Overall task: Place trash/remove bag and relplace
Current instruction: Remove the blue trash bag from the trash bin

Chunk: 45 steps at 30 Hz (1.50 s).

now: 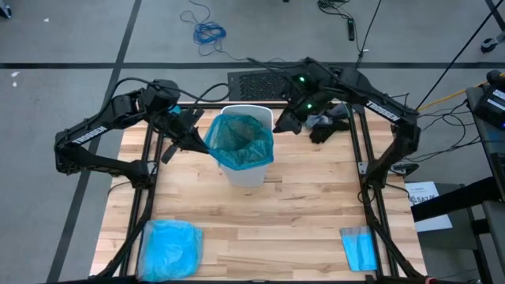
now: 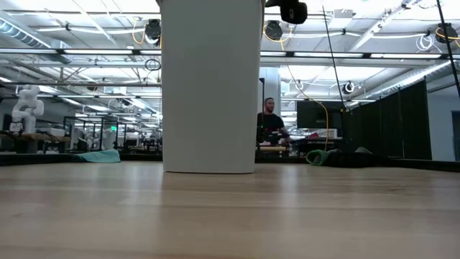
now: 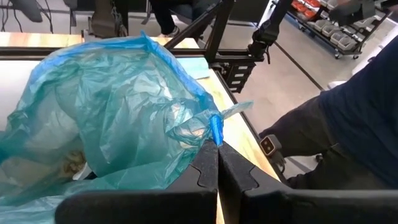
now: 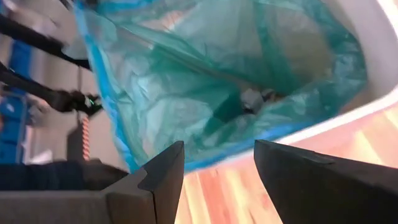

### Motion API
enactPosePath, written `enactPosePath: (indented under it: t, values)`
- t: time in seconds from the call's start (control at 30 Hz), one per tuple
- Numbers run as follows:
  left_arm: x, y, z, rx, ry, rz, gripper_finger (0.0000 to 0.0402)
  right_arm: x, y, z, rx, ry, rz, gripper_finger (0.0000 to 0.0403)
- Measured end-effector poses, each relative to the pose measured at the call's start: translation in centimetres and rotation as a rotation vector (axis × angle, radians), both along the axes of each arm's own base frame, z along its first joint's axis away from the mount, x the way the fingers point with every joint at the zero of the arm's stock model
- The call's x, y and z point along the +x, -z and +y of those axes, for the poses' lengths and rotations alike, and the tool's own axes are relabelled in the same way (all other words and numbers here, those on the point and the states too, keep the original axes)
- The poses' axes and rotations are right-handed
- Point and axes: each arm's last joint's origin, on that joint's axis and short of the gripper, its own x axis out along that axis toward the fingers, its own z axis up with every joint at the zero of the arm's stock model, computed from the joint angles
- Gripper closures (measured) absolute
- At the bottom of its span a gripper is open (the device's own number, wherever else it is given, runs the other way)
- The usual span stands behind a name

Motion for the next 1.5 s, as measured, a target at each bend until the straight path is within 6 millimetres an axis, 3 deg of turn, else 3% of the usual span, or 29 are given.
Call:
enactPosePath:
  t: [0.2,0.4,0.6,0.97,1.07,1.2,1.33,1.5]
  values:
    - [0.0,0.0,0.0,0.007,0.003,-0.005,0.0402,-1.0,1.9,0.5,0.094,0.084,-0.082,0.0215]
    - [0.0,0.0,0.0,0.014,0.007,-0.01,0.0402,0.0,4.4,1.4,0.172,0.064,-0.036,0.0215]
    - [0.0,0.0,0.0,0.015,0.007,-0.011,0.0402,1.1,4.2,1.7,0.172,0.053,-0.106,0.0217]
    - [0.1,-0.1,0.1,0.032,0.004,-0.029,0.0402,2.5,5.7,0.9,0.147,0.095,-0.064,0.028]
    - [0.3,-0.4,0.2,0.057,-0.015,-0.061,0.0402,2.8,5.9,0.8,0.1,0.098,-0.068,0.0317]
    - [0.7,-1.2,0.4,0.096,-0.025,-0.154,0.0402,3.3,5.1,0.6,0.041,0.069,-0.174,0.0392]
    - [0.2,-3.2,0.7,0.138,-0.05,-0.251,0.0402,3.2,2.6,0.6,-0.015,0.052,-0.288,0.04]
    - [-0.9,-6.9,0.8,0.218,-0.078,-0.435,0.0402,2.4,-2.2,0.9,-0.129,0.016,-0.463,0.0402]
